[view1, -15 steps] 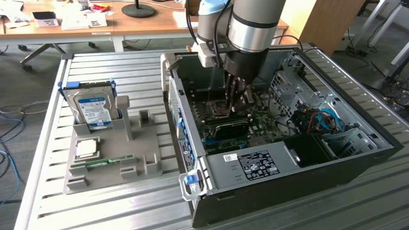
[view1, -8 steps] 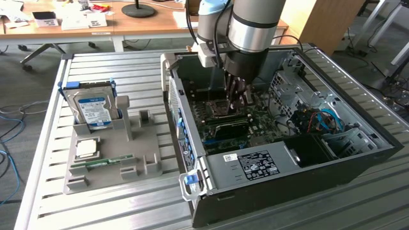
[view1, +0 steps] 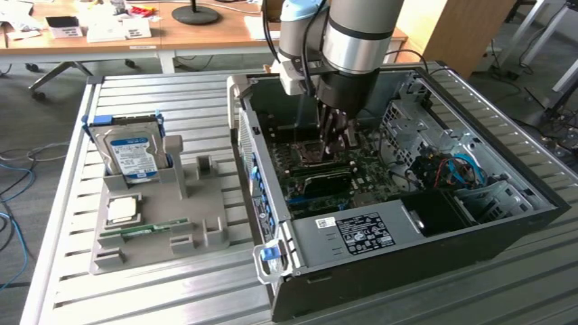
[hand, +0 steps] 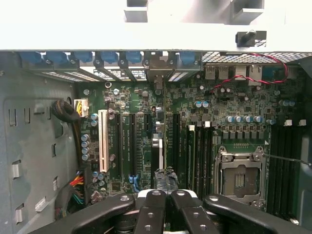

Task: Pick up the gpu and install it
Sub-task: 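Press down on the gpu until it lock into place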

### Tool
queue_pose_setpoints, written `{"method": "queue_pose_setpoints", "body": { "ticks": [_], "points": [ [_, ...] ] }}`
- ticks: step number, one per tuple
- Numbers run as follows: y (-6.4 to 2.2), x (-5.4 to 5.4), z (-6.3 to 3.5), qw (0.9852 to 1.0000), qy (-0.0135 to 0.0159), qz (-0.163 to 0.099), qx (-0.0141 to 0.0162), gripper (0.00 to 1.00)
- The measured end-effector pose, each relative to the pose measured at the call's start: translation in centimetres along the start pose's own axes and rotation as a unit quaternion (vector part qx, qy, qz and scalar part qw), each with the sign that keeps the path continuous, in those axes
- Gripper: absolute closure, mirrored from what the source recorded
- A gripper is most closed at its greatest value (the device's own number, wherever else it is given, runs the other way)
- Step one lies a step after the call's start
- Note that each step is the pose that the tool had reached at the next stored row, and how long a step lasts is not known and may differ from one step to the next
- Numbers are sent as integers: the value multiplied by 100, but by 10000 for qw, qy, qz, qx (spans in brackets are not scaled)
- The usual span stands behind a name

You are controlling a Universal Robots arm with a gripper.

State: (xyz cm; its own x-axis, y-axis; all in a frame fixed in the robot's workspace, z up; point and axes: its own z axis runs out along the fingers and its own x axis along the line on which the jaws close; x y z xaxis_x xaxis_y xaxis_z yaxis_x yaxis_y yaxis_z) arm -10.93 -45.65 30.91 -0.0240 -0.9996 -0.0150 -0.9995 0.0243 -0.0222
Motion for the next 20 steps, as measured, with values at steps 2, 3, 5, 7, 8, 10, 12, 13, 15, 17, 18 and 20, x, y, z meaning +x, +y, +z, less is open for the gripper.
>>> {"method": "queue_pose_setpoints", "body": {
  "ticks": [2,3,5,7,8,10,12,13,15,17,18,20],
  "points": [
    [0,-10,5,10000,-14,1,0,89],
    [0,-13,10,10000,-24,1,0,89],
    [1,-14,31,10000,-35,1,0,89],
    [2,-14,67,10000,-35,1,-1,89],
    [2,-14,86,10000,-35,1,-1,89],
    [3,-14,122,10000,-36,1,-1,89],
    [4,-13,158,10000,-36,1,-1,89],
    [4,-13,170,10000,-36,1,-1,89],
    [4,-13,173,10000,-35,1,-1,89],
    [5,-13,173,10000,-35,1,-1,89],
    [5,-14,174,10000,-35,1,-1,89],
    [6,-28,177,10000,-36,2,0,89]
  ]
}}
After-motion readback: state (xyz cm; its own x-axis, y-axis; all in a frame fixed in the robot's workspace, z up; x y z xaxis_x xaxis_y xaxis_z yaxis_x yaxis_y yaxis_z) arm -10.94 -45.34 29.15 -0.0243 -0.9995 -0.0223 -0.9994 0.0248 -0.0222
